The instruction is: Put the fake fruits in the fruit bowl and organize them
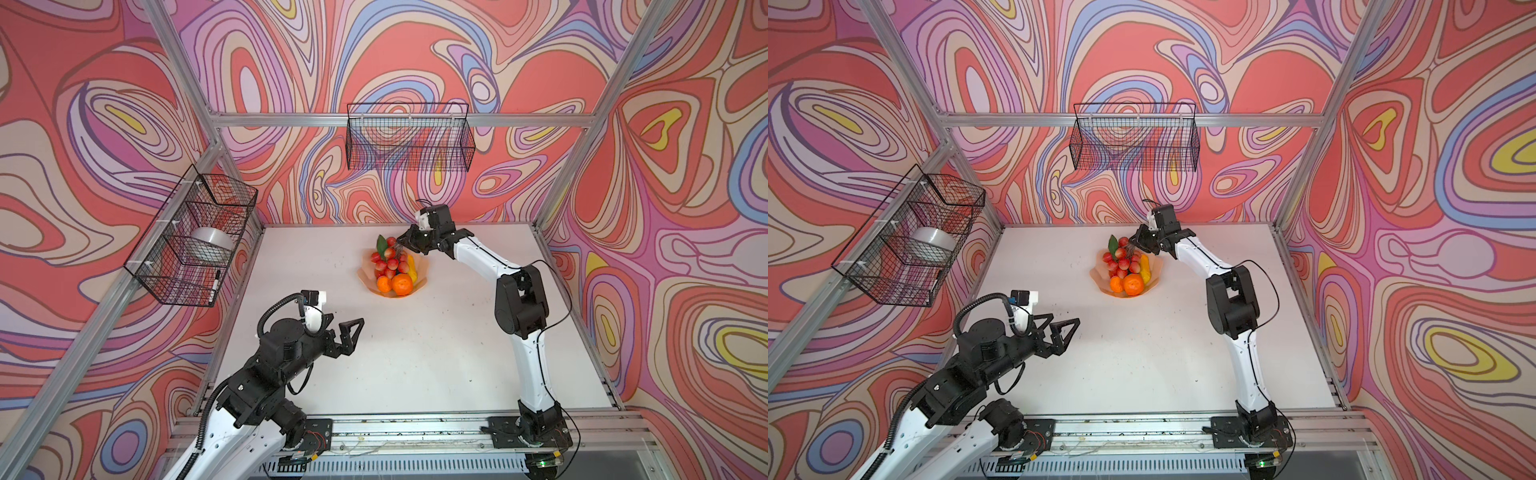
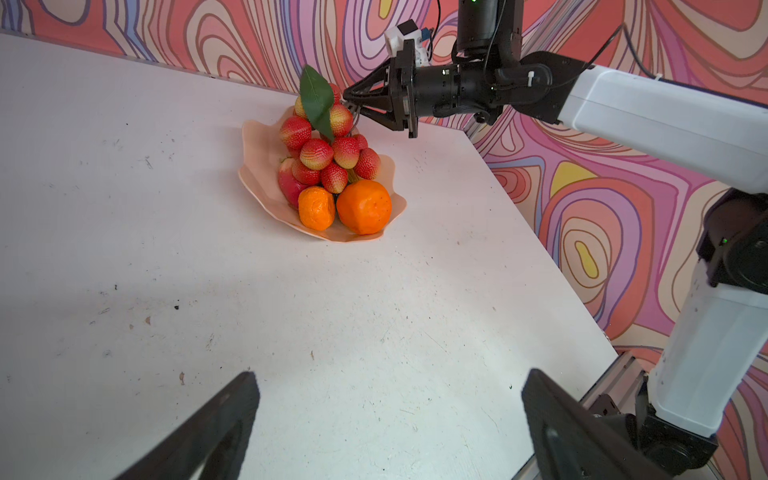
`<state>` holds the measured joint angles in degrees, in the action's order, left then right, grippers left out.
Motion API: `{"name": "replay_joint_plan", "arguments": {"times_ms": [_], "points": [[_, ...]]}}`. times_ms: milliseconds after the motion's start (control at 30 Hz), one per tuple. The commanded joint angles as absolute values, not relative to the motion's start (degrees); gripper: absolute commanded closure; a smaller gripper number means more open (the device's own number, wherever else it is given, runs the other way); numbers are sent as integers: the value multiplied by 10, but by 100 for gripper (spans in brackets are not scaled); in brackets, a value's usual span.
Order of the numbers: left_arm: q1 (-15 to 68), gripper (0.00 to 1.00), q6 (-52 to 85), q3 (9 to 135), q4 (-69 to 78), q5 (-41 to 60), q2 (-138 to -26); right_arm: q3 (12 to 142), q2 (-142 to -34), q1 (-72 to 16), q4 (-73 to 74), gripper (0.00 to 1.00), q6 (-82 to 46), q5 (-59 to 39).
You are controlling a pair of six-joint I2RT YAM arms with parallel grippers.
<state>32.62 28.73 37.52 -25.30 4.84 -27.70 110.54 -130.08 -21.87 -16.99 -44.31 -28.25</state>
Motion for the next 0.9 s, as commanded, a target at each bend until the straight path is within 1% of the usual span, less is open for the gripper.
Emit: {"name": "replay_joint_plan", "arguments": {"times_ms": [0,133,200,300,333,367,533,633,767,867], "points": [[323,0,288,382,-261,36,-269,1075,-1289,-223,-153,69,-448,-297],[323,0,288,382,-265,33,-267,1048,-1267,-222,-138,54,-454,-294],[323,0,288,383,-265,32,-264,1033,-1246,-221,-127,38,-452,-288],[323,0,291,383,-265,30,-261,1020,-1216,-219,-134,11,-441,-265],[323,0,292,382,-265,30,-261,1014,-1205,-219,-134,4,-435,-258],[323,0,292,383,-265,31,-260,1005,-1193,-217,-137,1,-431,-251],[323,0,293,378,-258,16,-258,942,-1110,-214,-152,2,-410,-199],[323,0,293,372,-241,2,-261,835,-1001,-214,-109,1,-394,-132],[323,0,305,349,-192,-20,-265,702,-850,-214,-86,2,-313,-9],[323,0,291,327,-156,-65,-275,591,-738,-214,-66,2,-249,80]]}}
